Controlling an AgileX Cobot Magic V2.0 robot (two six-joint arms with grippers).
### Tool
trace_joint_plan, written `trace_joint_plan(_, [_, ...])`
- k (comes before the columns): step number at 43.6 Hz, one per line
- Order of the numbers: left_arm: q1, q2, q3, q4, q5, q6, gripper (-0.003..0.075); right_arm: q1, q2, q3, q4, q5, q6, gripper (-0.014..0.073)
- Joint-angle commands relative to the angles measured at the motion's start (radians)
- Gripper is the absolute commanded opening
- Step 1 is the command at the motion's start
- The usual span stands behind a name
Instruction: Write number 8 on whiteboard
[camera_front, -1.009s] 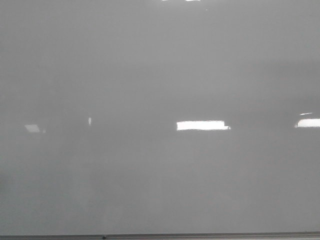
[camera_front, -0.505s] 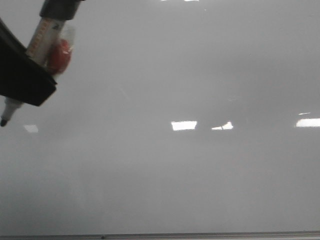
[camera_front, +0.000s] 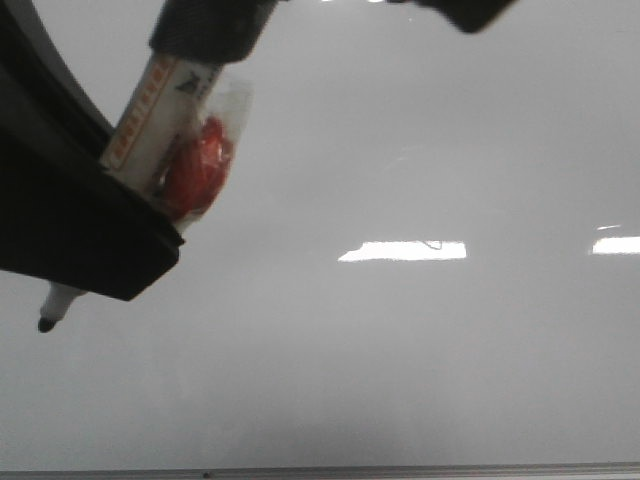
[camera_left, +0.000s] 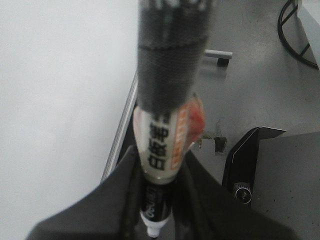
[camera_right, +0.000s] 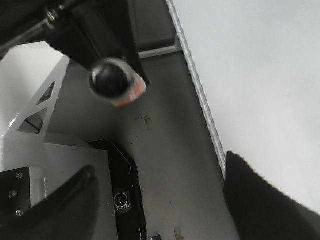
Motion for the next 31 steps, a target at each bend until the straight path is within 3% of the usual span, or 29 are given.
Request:
trace_joint_plan(1, [-0.006,-0.018,-0.033,-0.002,-0.060,0.001,-0.0021,0.046,0.044,-0.086,0.042,-0.034,-0.023,0.0546])
trace_joint_plan(11, [-0.006,-0.018,-0.033,0.000,-0.064,0.001,-0.0021,0.083,0.153,-0.147,0.040,-0.005,-0.034,0.0511])
trace_joint_plan(31, [-0.006,-0.018,-0.033,0.001,-0.108,0.001,-0.0020,0.083,0.193,-0.150,0.043,-0.004,-0.034,0.0128])
